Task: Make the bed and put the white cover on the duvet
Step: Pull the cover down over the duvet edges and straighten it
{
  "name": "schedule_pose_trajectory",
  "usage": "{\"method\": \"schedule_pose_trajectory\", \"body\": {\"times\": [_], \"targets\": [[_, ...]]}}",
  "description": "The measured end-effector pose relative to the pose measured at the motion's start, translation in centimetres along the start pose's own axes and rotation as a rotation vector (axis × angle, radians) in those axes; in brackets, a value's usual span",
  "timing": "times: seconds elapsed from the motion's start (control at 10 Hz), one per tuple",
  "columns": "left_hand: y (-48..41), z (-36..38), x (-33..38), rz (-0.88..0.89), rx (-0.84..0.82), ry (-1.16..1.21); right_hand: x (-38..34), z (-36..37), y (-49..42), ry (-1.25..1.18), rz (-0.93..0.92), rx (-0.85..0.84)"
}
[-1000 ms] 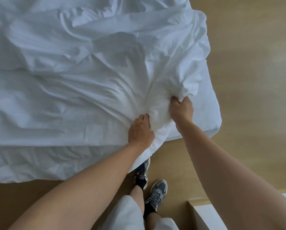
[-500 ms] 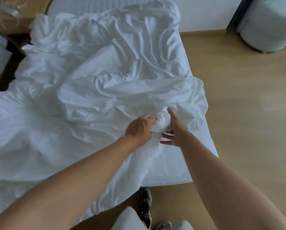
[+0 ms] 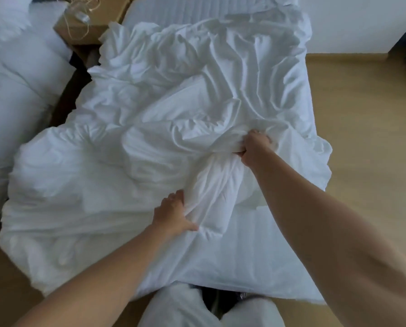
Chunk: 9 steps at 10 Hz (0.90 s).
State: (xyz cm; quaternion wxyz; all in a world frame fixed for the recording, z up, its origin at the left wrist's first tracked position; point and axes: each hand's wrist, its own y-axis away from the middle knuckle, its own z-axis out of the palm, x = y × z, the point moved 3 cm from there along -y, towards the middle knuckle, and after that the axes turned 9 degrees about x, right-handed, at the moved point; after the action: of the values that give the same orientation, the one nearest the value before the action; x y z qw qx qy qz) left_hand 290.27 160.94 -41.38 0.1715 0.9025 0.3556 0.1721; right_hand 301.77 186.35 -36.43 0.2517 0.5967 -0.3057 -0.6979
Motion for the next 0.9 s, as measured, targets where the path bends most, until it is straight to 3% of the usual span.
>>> {"method": "schedule_pose_trajectory", "body": {"times": [0.1,0.2,0.3,0.4,0.5,0.6,0.7,0.8,0.9], "targets": [[-1.1,0.3,-5.1,-0.137,-0.006,0.131,-2.2,3.1,-1.7,0.369,-0.171,0.050],[-5.9,-4.1,-7.6,-0.141,0.263,0.219,-3.0,7.1,-2.8,0.061,-0.067,-0.057],[-12.9,-10.8,-9.6,-0.042,0.431,0.082,-1.7,9.5,-2.9,0.021,-0.101,-0.080],[-18.9,-14.9,-11.3,0.045,0.491,-0.016,5.7,6.6,-2.2,0.496,-0.400,0.257],[-21.5,-14.9,-12.3,0.141,0.481,-0.034,18.0,3.7,1.1,0.608,-0.015,0.207],[-22.6,-13.2,-14.2,0.150,0.414,0.016,27.4,6.9,3.2,0.707,0.211,0.008],[-21.5,-11.7,-16.0,0.122,0.274,0.227,31.5,10.7,3.9,0.492,0.244,0.122],[-16.9,-10.0,-19.0,0.112,-0.147,0.404,34.6,11.6,2.7,0.357,0.256,0.195],[-12.0,-6.9,-23.0,0.166,-0.400,0.199,38.7,10.5,-1.0,0.612,0.207,0.154]]}}
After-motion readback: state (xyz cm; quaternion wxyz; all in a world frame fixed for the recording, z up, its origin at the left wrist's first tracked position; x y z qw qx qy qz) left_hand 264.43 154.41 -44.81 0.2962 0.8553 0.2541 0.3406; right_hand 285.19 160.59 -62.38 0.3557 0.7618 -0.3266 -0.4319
